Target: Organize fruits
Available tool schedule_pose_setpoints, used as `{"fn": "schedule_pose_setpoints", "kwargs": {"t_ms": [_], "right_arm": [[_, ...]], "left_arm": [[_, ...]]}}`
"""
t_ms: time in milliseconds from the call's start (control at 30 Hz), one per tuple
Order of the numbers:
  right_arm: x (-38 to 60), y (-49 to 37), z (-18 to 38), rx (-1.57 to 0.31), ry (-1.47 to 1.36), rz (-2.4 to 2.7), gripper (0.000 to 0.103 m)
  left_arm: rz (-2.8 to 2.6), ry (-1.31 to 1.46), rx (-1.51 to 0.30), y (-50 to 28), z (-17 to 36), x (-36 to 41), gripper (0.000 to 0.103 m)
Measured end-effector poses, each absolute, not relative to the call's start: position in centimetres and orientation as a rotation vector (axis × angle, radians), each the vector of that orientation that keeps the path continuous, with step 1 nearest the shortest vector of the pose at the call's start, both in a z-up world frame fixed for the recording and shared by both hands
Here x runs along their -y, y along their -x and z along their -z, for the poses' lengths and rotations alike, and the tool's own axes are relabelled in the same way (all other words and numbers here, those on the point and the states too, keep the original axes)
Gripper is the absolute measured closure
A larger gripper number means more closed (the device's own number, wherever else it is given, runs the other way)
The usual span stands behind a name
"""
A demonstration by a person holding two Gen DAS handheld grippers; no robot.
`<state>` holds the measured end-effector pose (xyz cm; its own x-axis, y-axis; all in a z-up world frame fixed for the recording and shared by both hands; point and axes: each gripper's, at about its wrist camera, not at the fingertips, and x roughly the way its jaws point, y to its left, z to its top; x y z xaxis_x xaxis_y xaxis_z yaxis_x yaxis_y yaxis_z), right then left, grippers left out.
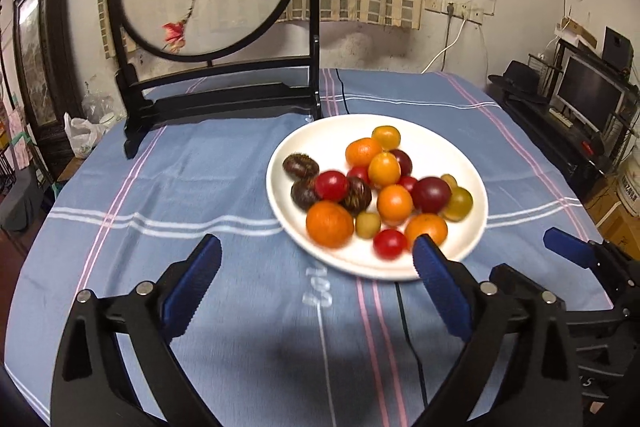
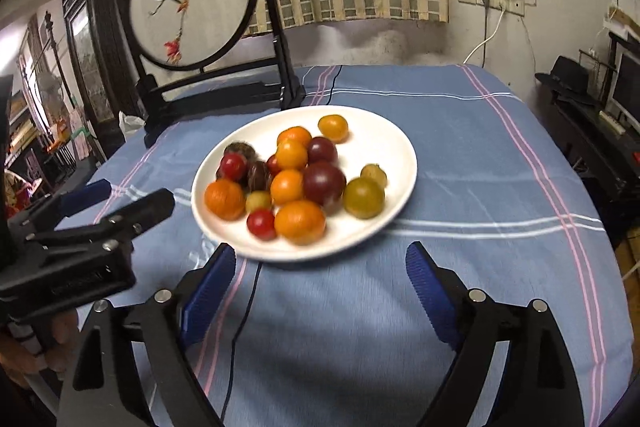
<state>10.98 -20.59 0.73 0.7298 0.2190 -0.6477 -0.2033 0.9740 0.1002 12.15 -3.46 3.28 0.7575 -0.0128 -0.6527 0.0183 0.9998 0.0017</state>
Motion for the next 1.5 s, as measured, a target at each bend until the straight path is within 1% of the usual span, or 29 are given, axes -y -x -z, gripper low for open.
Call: {"fn": "schedule_pose_setpoints", "kwargs": {"t_ms": [200,400,467,867,1500], "right_arm": [[20.3,-8.0,0.0,-0.692,0.024,-0.209,0.006],[20.8,-7.3,1.8,-0.69,0.011,-0.22,0.006],[21.1,-7.5,2.3,-0.722,0.005,-0.21,0.006],[20.9,-7.2,2.7,-0.747,0.028,-0.207,0.005],[20.5,-7.3,3.6,-0.795,0.039,-0.222,0.005]], "left_arm": [[0.014,-0.005,-0.732,-9.2,-2.1,2.6,0.006],[-0.007,-0.027,-0.724,-8.2,-0.9,2.1,0.005],[-0.014,-0.027,-0.718,-8.3,-0.6,1.9,0.005],[-0.03,-0.049,-0.766,-8.4,1.0,1.8,0.005],[-0.028,-0.021,-0.796,-8.5,1.5,1.7,0.005]]}}
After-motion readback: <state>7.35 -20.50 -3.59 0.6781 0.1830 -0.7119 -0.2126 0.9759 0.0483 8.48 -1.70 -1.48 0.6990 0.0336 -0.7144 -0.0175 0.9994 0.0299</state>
